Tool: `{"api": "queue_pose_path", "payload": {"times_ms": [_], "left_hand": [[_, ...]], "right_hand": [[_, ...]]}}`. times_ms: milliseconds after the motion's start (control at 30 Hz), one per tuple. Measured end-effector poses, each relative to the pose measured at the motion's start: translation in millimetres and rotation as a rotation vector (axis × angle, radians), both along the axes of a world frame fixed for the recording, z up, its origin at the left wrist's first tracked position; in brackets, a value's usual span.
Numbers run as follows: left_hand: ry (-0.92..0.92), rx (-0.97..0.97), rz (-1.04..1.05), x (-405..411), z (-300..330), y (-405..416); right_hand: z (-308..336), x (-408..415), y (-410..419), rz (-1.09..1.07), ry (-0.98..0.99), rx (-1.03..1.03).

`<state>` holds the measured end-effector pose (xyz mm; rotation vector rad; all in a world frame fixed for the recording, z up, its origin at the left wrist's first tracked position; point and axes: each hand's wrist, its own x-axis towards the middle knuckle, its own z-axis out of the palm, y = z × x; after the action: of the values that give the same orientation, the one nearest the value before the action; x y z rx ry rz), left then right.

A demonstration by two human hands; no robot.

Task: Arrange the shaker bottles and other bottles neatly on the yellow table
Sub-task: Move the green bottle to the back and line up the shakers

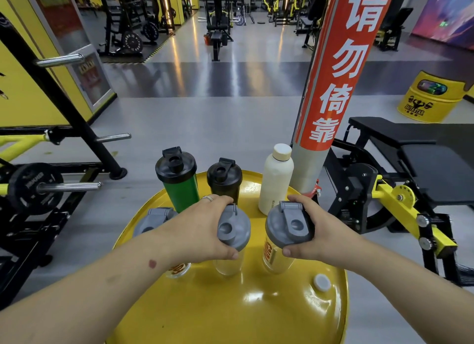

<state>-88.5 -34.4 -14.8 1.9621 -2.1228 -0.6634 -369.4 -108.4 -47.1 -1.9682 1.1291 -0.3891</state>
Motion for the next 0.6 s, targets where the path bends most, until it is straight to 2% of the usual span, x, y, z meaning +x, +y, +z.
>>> {"api": "queue_pose_path", "payload": {"times_ms": [333,600], "left_hand": [[0.042,-0.063,0.005,-5.9,-2.3,6.1],[0.024,-0.046,0.02,-5.8,-2.4,9.8]], "right_hand": [[14.2,1.9,3.7,0.005,0.099,-0.1],[23.5,-2.3,4.4,0.062,0.18,-0.044]]}}
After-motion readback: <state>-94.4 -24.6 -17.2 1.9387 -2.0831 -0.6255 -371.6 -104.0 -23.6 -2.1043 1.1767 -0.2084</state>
